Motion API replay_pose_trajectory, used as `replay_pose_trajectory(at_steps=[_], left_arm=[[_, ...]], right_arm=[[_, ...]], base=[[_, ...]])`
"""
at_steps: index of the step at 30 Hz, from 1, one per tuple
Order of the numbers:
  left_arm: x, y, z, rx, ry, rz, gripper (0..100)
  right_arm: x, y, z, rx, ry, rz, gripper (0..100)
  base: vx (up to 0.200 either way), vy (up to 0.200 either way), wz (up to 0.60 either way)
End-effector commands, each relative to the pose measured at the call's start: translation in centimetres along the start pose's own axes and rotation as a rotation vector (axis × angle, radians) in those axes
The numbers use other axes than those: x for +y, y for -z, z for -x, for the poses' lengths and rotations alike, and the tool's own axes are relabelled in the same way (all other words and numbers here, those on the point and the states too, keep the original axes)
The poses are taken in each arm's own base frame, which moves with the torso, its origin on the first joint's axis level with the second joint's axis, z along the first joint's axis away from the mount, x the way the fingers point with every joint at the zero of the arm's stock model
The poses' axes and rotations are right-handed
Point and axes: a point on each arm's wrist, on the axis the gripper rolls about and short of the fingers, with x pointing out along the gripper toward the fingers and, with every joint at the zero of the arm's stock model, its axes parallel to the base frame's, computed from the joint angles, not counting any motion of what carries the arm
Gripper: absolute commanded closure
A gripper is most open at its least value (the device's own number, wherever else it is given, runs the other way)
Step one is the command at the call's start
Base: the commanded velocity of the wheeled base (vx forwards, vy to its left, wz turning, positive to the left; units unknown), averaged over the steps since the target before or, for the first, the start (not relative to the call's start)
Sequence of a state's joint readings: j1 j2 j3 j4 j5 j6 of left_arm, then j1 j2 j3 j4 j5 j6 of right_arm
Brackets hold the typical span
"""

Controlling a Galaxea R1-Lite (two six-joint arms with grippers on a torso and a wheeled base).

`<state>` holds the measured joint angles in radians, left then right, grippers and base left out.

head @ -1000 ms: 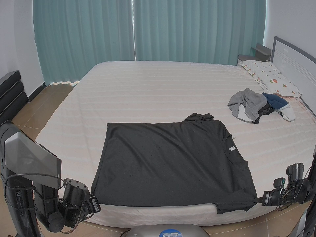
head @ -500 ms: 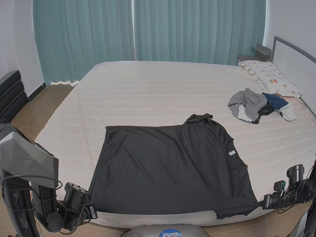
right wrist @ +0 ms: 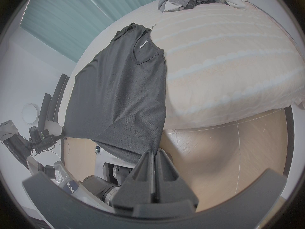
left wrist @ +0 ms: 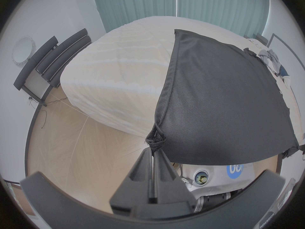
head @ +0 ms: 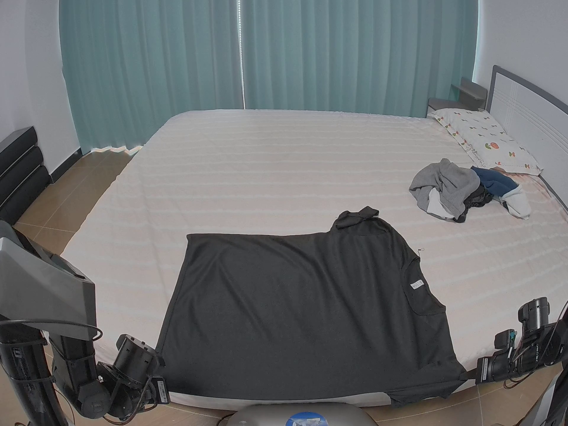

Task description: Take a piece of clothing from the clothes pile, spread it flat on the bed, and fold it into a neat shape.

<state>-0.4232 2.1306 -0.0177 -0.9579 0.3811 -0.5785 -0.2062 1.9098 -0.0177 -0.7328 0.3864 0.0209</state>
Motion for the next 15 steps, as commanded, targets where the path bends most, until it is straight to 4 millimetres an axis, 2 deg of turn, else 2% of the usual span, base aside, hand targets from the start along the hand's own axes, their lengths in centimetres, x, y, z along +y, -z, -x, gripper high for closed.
replay_pose_trajectory(at_steps=[1,11,15], left_arm=[[0.2,0.4,0.5,0.014,-0.003,-0.021,100],[0.2,0.2,1.1,0.0,0.01,-0.016,100],[-0.8,-1.9,1.1,-0.167,0.113,0.096,100]], right_arm=[[0.2,0.5,0.5,0.005,0.001,0.003,100],[0.6,0.7,1.4,-0.009,-0.005,0.019,100],[0.6,-0.4,1.4,-0.107,-0.011,0.04,100]], base=[[0.0,0.0,0.0],[0.0,0.0,0.0],[0.0,0.0,0.0]])
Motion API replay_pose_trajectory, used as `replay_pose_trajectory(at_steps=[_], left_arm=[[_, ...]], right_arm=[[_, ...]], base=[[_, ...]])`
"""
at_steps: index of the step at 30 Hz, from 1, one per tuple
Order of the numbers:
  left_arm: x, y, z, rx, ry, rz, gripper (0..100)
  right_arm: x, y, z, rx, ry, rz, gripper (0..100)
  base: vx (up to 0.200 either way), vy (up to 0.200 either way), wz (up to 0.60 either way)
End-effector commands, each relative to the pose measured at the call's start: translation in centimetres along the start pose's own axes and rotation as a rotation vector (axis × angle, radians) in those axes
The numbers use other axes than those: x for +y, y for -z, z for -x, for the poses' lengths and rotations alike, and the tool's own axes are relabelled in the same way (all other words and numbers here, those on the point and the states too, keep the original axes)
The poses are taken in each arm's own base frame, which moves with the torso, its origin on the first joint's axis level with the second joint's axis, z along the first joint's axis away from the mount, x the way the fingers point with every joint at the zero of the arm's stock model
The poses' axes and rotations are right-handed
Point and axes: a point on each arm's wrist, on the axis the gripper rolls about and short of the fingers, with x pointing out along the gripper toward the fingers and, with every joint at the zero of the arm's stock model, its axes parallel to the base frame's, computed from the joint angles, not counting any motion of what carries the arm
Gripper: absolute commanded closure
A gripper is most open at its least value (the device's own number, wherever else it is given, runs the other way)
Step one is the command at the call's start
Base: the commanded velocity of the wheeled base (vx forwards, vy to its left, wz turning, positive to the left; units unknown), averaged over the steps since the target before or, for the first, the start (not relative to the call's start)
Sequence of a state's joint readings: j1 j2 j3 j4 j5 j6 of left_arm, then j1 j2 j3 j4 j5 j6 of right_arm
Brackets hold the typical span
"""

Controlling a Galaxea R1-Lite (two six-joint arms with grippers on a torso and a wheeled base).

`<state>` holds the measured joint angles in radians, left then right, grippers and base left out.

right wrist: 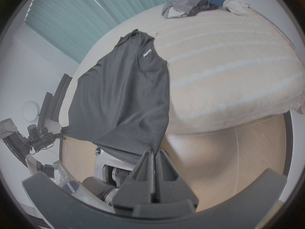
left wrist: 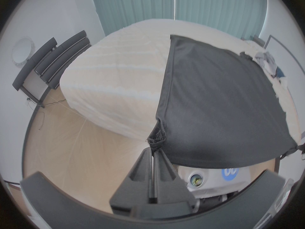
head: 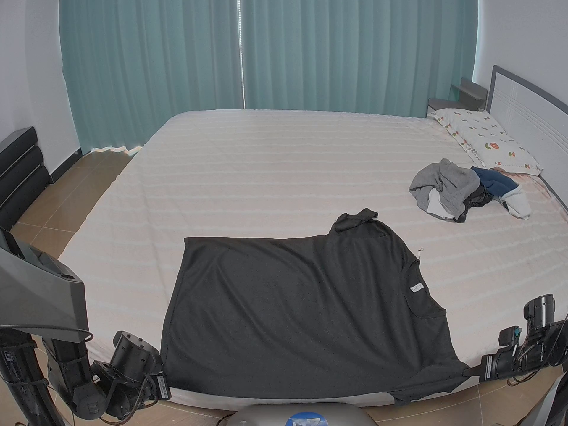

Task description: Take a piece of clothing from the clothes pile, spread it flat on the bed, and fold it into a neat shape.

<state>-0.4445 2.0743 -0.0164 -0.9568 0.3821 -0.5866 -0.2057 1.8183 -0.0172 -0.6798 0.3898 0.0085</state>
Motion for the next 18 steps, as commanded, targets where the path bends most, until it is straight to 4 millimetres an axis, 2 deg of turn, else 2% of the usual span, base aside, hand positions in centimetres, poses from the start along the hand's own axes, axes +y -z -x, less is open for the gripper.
replay_pose_trajectory(at_steps=[1,9,18], left_arm=[[-0.6,-2.0,0.0,-0.16,0.089,0.109,100],[-0.8,-5.3,-0.8,-0.352,0.168,0.297,100],[-1.2,-7.3,-0.5,-0.454,0.232,0.393,100]], right_arm=[[0.1,-0.8,0.1,-0.1,-0.007,0.015,100],[0.6,-4.2,-0.4,-0.322,-0.053,-0.041,100],[0.9,-5.0,-0.6,-0.41,-0.082,-0.029,100]], base=[[0.0,0.0,0.0],[0.0,0.0,0.0],[0.0,0.0,0.0]])
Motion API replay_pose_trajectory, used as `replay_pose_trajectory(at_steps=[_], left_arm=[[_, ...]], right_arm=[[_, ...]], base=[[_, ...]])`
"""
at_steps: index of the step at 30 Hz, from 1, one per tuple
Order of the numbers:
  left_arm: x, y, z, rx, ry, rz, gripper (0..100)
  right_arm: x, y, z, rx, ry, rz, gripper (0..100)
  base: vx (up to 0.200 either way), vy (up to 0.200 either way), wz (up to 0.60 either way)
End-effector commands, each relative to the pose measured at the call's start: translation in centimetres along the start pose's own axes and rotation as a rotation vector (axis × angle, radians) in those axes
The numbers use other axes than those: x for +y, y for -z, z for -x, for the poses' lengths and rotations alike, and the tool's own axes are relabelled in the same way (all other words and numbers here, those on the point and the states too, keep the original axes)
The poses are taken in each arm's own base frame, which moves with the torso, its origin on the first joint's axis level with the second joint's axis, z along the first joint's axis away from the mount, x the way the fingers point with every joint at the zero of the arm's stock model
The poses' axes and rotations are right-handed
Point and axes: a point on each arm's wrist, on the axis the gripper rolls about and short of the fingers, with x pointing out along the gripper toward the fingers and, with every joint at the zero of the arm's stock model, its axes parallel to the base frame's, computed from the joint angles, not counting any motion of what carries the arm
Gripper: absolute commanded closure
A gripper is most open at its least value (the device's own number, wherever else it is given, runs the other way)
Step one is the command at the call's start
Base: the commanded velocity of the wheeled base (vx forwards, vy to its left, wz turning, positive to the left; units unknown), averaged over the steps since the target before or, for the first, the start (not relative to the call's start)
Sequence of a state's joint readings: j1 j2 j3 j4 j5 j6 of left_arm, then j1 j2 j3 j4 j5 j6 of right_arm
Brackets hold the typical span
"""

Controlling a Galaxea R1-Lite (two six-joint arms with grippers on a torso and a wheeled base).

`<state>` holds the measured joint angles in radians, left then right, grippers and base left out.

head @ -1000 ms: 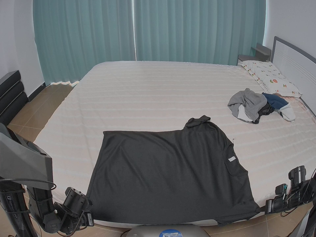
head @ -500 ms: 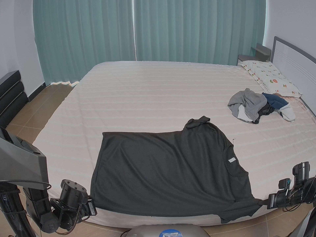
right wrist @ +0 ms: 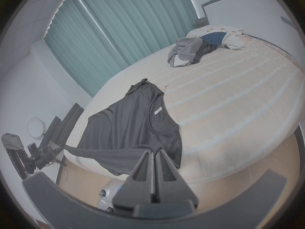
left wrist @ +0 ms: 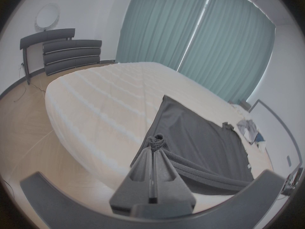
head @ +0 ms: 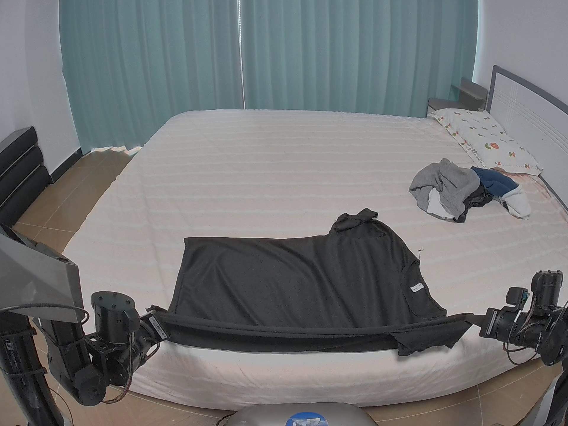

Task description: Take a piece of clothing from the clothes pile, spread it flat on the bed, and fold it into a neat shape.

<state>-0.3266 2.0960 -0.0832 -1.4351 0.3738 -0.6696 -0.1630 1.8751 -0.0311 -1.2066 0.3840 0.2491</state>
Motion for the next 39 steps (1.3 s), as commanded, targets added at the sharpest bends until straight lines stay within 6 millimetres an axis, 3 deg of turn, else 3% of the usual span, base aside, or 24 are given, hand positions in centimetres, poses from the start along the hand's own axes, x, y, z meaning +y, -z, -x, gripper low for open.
replay_pose_trajectory(at_steps=[1,6,10,15,25,39], left_arm=[[-0.5,-1.0,-0.3,-0.061,0.031,0.045,100],[-0.4,-1.5,0.2,-0.085,0.039,0.047,100],[0.0,-0.7,0.8,-0.047,0.031,0.006,100],[-0.3,-0.7,0.4,-0.05,0.04,-0.002,100],[-0.8,0.2,-3.9,-0.045,0.009,0.016,100],[-1.6,0.3,-6.5,-0.074,0.021,0.038,100]], right_arm=[[0.0,0.3,-0.4,0.012,-0.006,-0.005,100],[0.4,0.6,0.1,0.012,-0.022,0.008,100],[0.5,0.6,0.1,0.009,-0.024,0.013,100],[0.5,0.4,-0.1,0.003,-0.028,0.015,100],[0.4,-1.1,-3.7,-0.024,-0.02,0.043,100],[-0.3,-1.6,-7.3,-0.011,-0.026,0.012,100]], base=[[0.0,0.0,0.0],[0.0,0.0,0.0],[0.0,0.0,0.0],[0.0,0.0,0.0],[0.0,0.0,0.0],[0.0,0.0,0.0]])
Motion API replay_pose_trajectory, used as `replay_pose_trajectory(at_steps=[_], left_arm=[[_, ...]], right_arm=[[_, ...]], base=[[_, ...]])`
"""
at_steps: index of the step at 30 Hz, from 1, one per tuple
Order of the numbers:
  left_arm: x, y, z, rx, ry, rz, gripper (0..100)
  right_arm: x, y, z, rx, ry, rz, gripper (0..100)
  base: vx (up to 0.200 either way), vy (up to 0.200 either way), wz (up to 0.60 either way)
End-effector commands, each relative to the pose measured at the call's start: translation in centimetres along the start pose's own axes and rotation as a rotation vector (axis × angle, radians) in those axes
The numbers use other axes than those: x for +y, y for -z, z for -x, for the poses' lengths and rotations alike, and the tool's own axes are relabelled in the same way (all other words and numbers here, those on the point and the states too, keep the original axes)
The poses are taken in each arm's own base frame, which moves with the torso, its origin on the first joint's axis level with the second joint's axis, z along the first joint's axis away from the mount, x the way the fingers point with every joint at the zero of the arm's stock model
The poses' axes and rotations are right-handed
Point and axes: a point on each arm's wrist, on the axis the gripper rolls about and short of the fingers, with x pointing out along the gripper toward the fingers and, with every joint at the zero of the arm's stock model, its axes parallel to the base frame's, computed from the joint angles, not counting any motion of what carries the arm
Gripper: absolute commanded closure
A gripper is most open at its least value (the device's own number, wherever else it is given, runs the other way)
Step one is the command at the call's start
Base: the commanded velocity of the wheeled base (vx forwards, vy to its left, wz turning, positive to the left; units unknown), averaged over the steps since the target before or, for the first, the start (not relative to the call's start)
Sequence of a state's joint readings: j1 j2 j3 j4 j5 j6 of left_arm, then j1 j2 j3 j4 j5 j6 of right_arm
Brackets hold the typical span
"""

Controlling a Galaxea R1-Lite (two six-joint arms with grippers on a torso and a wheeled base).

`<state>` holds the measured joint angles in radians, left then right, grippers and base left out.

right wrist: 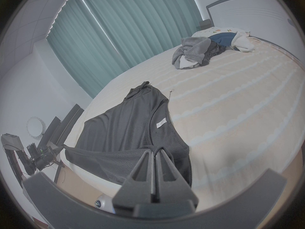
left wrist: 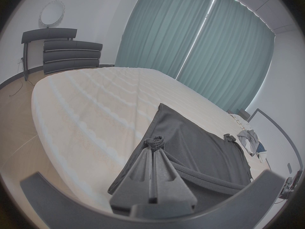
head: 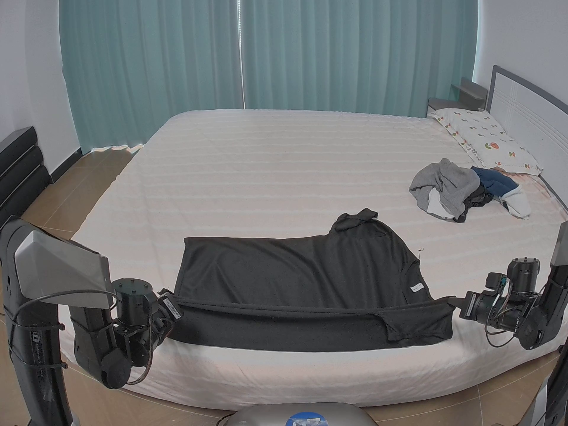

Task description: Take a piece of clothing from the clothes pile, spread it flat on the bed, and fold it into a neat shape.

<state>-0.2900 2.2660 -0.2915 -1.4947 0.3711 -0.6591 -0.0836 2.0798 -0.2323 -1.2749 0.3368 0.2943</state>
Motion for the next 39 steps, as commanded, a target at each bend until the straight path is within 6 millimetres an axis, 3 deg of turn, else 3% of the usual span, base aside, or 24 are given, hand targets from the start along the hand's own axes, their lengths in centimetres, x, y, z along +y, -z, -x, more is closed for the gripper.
replay_pose_trajectory(at_steps=[1,18,30,31,39], left_arm=[[0.0,0.6,-1.0,0.008,-0.007,-0.002,100],[0.3,1.8,-4.2,0.001,-0.026,0.025,100],[0.1,1.7,-5.0,-0.015,-0.022,0.052,100],[0.2,1.8,-5.1,-0.013,-0.023,0.052,0],[0.3,1.6,-5.2,-0.022,-0.023,0.08,0]], right_arm=[[-0.4,0.4,-1.4,0.028,0.002,-0.01,100],[-1.7,1.5,-4.9,-0.001,-0.016,-0.099,100],[-1.8,1.6,-5.4,-0.026,-0.031,-0.092,100],[-1.9,1.6,-5.5,-0.024,-0.032,-0.094,0],[-1.4,1.0,-5.5,-0.084,-0.072,-0.183,0]], base=[[0.0,0.0,0.0],[0.0,0.0,0.0],[0.0,0.0,0.0],[0.0,0.0,0.0],[0.0,0.0,0.0]])
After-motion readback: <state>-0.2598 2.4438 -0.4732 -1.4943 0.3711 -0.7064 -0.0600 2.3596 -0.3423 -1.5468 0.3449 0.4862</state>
